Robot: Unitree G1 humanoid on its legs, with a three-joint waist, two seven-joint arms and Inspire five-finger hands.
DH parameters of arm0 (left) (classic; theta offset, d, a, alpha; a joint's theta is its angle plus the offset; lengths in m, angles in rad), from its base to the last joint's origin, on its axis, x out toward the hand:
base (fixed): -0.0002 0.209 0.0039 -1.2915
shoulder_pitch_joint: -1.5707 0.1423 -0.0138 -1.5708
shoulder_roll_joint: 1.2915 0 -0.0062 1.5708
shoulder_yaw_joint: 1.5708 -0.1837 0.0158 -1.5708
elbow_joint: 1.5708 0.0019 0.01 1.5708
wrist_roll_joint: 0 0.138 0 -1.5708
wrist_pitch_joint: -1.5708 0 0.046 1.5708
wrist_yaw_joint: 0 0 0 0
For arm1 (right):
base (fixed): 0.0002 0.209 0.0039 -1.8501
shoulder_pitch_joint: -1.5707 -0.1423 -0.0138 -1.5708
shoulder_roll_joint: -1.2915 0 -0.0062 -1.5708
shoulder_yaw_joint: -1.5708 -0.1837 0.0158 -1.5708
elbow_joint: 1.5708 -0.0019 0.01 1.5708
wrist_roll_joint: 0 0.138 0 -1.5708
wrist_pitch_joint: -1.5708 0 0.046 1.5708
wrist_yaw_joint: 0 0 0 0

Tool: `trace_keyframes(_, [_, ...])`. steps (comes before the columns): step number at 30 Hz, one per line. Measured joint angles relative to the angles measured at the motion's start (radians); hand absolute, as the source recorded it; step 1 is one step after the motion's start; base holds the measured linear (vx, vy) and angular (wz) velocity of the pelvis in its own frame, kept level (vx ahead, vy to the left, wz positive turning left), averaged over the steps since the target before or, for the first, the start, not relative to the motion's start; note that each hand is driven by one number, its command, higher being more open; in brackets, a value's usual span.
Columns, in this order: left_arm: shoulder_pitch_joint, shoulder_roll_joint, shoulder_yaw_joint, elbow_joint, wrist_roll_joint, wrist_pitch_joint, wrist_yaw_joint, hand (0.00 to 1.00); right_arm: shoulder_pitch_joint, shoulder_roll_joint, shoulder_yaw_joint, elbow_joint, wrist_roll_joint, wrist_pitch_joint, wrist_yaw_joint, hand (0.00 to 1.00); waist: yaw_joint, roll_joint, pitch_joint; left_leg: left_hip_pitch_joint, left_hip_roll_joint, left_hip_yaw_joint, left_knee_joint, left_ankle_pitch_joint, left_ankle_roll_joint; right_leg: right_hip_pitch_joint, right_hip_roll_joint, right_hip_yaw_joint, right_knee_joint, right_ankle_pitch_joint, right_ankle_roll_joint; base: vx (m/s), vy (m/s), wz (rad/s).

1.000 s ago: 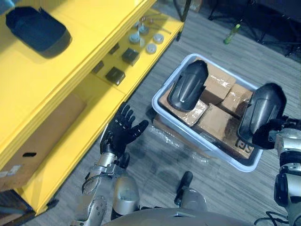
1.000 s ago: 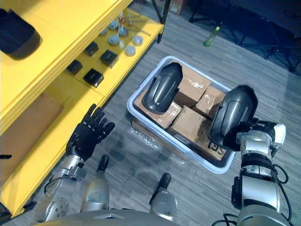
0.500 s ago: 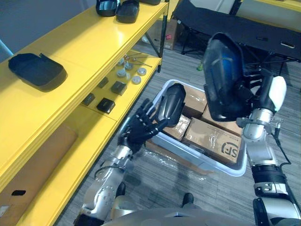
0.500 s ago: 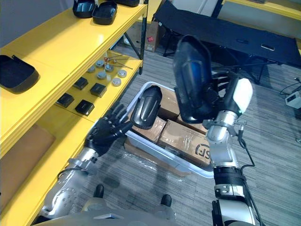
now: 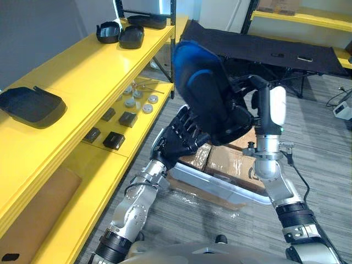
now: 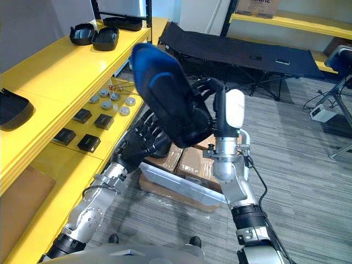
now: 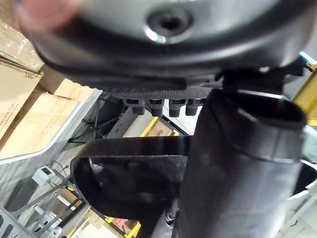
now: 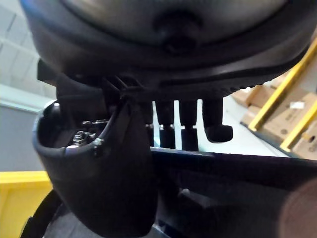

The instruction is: Walk over and take three plastic housings, then place them on the shelf

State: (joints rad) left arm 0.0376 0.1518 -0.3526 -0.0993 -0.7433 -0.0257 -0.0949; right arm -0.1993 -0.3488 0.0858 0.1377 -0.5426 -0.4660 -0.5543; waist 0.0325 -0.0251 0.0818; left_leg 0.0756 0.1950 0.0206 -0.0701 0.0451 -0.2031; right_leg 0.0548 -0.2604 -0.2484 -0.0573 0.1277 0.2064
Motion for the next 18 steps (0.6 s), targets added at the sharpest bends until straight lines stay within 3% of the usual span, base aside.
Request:
trace_keyframes(13, [-0.04,-0.003,-0.036,0.031,0.003,-0.064,0.101,1.0,0.013,0.051,0.142,-0.017,0.02,-0.014,0.046,0.0,-0.008,-0.002,-0.008,0.001,-0.001,-0.018,0.018,-0.007,0.0,0.024,0.0,-0.016,-0.001,0.0,0.0,-0.01,0.005,0.03])
trace_keyframes(14, [-0.04,-0.004,-0.036,0.031,-0.003,-0.066,0.118,0.0,0.016,0.053,0.146,-0.017,0.026,-0.014,0.046,0.0,-0.008,-0.002,-0.008,0.001,-0.001,-0.019,0.019,-0.007,0.0,0.026,0.0,-0.018,-0.001,0.0,-0.001,-0.03,0.013,0.04])
trace_keyframes(18, [-0.04,-0.008,-0.037,0.044,-0.09,-0.078,0.166,0.0,0.028,0.073,0.173,-0.015,0.057,0.002,0.044,0.0,-0.007,-0.002,-0.014,0.001,-0.001,-0.025,0.025,-0.008,-0.001,0.033,0.0,-0.023,-0.003,0.0,-0.001,-0.02,0.009,0.04])
